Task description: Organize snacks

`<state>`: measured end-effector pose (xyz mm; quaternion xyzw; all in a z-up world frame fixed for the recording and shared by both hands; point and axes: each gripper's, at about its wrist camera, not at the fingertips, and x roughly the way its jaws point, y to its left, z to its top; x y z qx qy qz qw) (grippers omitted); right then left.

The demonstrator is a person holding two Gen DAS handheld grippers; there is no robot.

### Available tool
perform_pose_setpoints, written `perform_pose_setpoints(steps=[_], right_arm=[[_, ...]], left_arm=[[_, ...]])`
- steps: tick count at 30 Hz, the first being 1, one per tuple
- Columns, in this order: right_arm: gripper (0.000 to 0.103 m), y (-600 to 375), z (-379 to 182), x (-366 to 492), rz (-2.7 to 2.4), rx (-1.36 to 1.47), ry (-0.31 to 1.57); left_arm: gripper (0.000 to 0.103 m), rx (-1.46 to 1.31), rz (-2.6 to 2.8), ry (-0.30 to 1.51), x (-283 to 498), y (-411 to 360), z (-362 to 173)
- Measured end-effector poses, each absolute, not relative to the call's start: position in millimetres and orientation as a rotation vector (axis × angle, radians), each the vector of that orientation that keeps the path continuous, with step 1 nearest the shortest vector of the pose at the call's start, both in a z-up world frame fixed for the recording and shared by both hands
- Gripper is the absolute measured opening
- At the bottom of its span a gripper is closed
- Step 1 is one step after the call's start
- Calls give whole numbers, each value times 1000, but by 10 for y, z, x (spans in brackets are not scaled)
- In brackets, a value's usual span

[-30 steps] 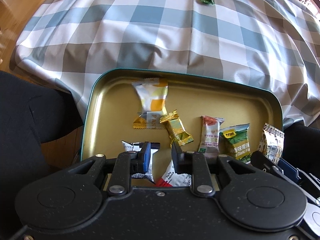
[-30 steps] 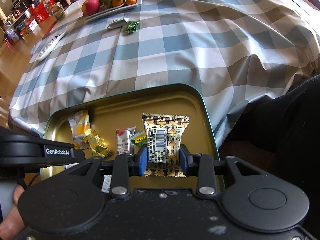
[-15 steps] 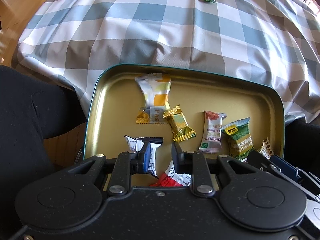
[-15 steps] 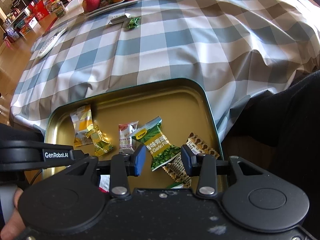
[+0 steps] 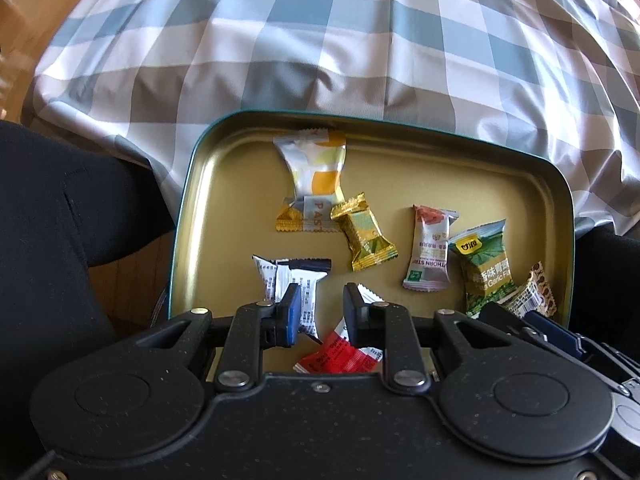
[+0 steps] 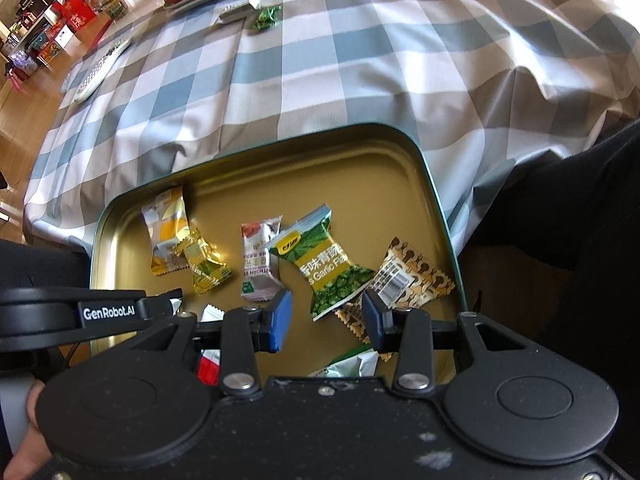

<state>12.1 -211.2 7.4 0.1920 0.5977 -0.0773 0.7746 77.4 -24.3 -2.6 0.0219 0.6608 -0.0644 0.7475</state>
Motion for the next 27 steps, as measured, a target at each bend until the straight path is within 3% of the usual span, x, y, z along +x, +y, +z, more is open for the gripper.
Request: perform_pose_setpoints(steps=[27], right_arm=[[43,-2141,-145,532,-20,399,1548]], left_arm=[[32,161,-227,1562,1107,-319,-28]])
